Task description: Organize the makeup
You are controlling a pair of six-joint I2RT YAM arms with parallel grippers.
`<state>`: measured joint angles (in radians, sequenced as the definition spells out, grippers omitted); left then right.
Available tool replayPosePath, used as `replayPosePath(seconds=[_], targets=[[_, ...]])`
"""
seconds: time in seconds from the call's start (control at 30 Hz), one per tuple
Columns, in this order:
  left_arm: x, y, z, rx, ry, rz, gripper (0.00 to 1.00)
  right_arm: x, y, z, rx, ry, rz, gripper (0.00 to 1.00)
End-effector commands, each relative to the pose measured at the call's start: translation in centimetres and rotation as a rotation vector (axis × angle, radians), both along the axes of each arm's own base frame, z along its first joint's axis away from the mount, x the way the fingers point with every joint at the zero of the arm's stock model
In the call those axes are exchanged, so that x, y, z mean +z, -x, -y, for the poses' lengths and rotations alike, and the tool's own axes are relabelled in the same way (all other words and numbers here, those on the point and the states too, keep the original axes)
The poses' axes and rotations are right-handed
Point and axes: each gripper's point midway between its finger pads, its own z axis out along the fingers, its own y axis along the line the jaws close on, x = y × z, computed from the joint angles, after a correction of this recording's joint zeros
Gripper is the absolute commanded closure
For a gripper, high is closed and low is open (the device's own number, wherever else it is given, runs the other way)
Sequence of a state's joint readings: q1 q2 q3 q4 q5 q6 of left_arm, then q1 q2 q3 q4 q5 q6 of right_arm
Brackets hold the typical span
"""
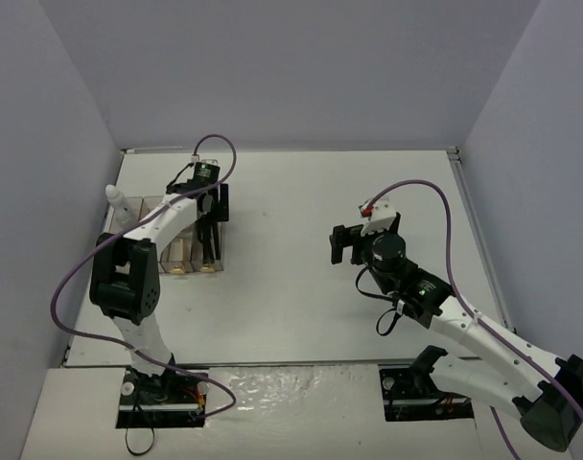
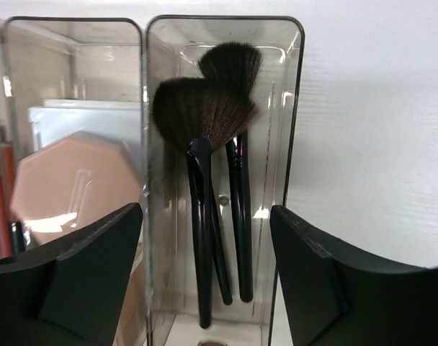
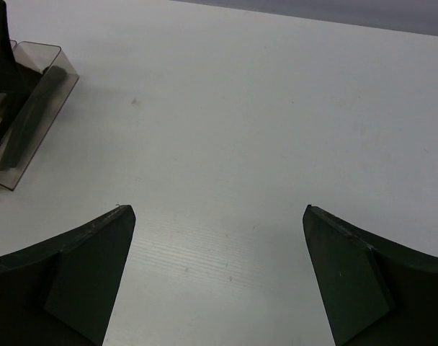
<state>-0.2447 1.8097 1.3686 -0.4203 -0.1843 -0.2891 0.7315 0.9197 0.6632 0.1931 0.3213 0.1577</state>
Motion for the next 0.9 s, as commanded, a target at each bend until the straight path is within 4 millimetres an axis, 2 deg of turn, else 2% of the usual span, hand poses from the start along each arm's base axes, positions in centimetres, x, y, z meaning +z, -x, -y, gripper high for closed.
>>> replayPosePath(seconds=[0.0, 0.03, 0.1, 0.17, 0.23, 0.27, 0.33, 0.5, 0.73, 0.87], targets=[[12.7, 1.2, 0.2, -0.016, 0.085, 0.287, 0.24, 2.8, -0.7, 1.2, -0.063, -0.019, 0.069, 0.0], [14.9, 2.1, 0.1, -0.023, 0.101, 0.337, 0.22, 2.8, -0.7, 1.5, -0.077, -0.014, 0.068, 0.0], [17.3, 3.9, -0.2, -0.033, 0.112, 0.381, 0.2, 3.3, -0.6, 1.9, -0.091, -0.018, 0.074, 0.0], [21.3, 7.1, -0.9, -0.039, 0.134, 0.48, 0.17, 4.2, -0.4, 2.5, -0.113, -0.032, 0.092, 0.0], [22.6, 10.1, -2.0, -0.038, 0.124, 0.518, 0.13, 4.7, -0.1, 2.9, -0.127, -0.042, 0.102, 0.0], [24.6, 12.4, -2.9, -0.028, 0.124, 0.586, 0.1, 4.9, 0.0, 3.1, -0.132, -0.049, 0.106, 0.0], [24.8, 15.1, -4.2, -0.019, 0.094, 0.601, 0.07, 5.7, 0.4, 3.8, -0.153, -0.068, 0.131, 0.0], [23.1, 20.9, -6.9, 0.029, 0.046, 0.616, 0.05, 6.9, 1.2, 5.5, -0.209, -0.117, 0.172, 0.0], [19.3, 24.1, -8.0, 0.061, 0.056, 0.626, 0.05, 8.2, 2.3, 7.6, -0.27, -0.174, 0.225, 0.0], [18.5, 24.7, -8.4, 0.086, 0.068, 0.661, 0.05, 8.8, 2.7, 8.1, -0.278, -0.189, 0.245, 0.0]])
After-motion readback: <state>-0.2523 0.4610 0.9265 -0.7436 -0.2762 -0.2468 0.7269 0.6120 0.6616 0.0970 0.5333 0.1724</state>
